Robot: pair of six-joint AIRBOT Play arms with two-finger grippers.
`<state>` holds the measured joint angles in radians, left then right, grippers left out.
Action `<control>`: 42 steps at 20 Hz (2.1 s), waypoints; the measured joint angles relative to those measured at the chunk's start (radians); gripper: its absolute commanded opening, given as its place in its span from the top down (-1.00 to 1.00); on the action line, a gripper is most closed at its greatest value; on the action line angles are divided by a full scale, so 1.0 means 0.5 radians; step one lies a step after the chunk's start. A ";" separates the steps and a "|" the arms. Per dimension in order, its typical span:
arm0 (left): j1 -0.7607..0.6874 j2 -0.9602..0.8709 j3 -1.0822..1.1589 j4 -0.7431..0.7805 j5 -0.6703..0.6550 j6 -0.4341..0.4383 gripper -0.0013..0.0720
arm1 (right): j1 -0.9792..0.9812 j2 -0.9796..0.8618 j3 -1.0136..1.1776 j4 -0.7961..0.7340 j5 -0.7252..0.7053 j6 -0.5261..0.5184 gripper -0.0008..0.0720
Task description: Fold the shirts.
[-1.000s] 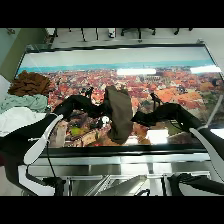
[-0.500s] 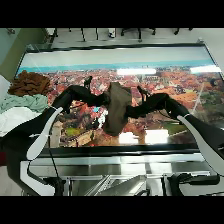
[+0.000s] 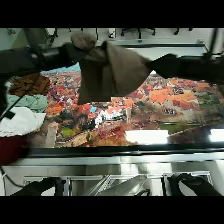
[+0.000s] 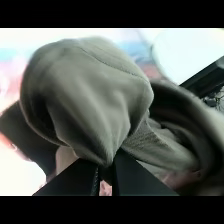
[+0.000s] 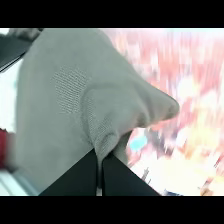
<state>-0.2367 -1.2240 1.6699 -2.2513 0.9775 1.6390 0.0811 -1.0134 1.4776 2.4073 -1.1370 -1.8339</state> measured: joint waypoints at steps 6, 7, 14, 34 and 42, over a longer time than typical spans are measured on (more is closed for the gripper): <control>-0.349 0.285 -0.419 0.317 0.089 -0.063 0.91 | 0.067 0.187 -0.246 -0.105 -0.238 -0.001 0.91; -0.434 0.300 -0.578 0.338 0.056 -0.069 0.91 | 0.098 0.194 -0.372 -0.108 -0.237 -0.001 0.91; -0.751 0.112 -1.468 0.359 -0.268 -0.119 0.91 | 0.186 0.103 -1.386 -0.101 0.031 -0.001 0.91; -0.790 -0.304 -1.404 0.375 -0.304 -0.126 0.91 | 0.269 0.526 -2.187 -0.281 0.079 0.385 -0.88; -0.789 -0.304 -1.408 0.366 -0.296 -0.121 0.91 | 0.664 -0.025 -2.109 -0.157 0.697 0.383 0.06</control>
<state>-0.6312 -1.3762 0.9657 -2.0682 0.8295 1.5787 0.4129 -1.0260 0.4232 2.3287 -0.7883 -1.6424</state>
